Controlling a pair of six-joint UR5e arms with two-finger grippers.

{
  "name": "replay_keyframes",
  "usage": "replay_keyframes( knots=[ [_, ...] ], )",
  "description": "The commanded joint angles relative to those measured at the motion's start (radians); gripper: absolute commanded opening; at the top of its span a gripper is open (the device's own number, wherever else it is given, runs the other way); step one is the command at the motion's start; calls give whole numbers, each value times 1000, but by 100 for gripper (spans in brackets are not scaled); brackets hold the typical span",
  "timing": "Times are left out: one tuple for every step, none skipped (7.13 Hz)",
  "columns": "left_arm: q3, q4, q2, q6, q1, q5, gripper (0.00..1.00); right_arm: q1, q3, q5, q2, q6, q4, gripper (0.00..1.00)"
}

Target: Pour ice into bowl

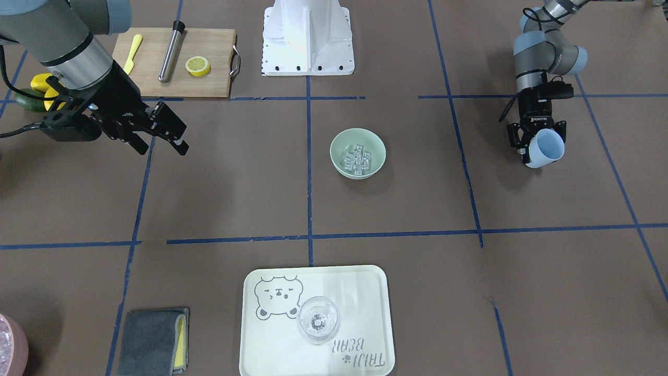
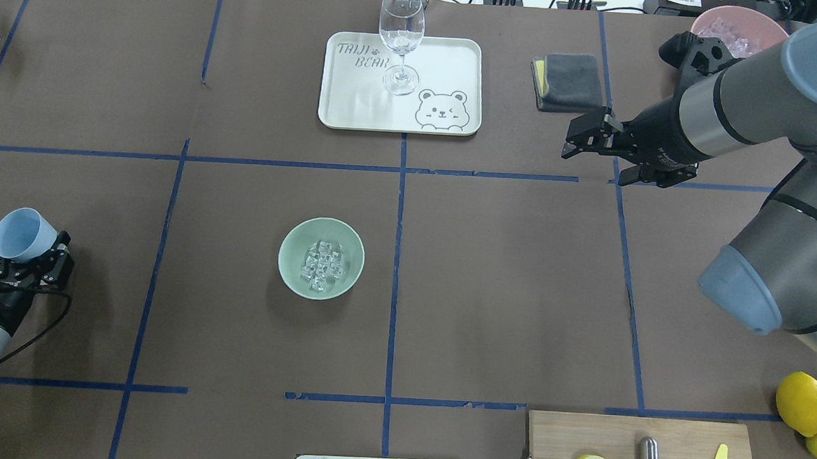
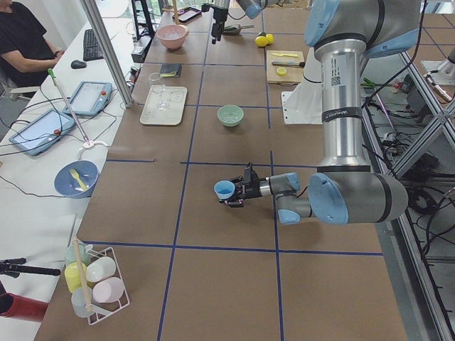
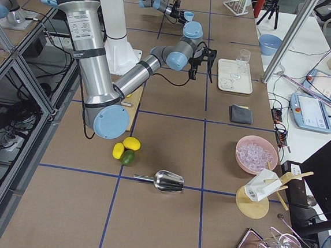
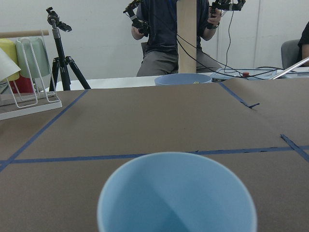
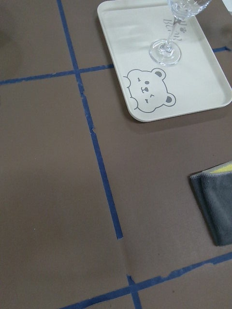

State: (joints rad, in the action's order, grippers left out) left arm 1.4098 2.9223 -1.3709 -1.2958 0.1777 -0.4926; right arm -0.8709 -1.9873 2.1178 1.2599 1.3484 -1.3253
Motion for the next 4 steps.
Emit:
replay_keyframes(
  knots=[
    [-3, 3, 0, 1, 0, -21, 25, 1, 1, 1, 0, -2, 0, 100],
    [-3, 3, 0, 12, 3, -33, 60, 1, -1, 1, 0, -2, 0, 100],
    [-3, 14, 0, 35, 6, -34, 100, 1, -2, 1, 0, -2, 0, 100],
    [0, 14, 1, 36, 9, -37, 100, 1, -1, 1, 0, 0, 0, 100]
  ],
)
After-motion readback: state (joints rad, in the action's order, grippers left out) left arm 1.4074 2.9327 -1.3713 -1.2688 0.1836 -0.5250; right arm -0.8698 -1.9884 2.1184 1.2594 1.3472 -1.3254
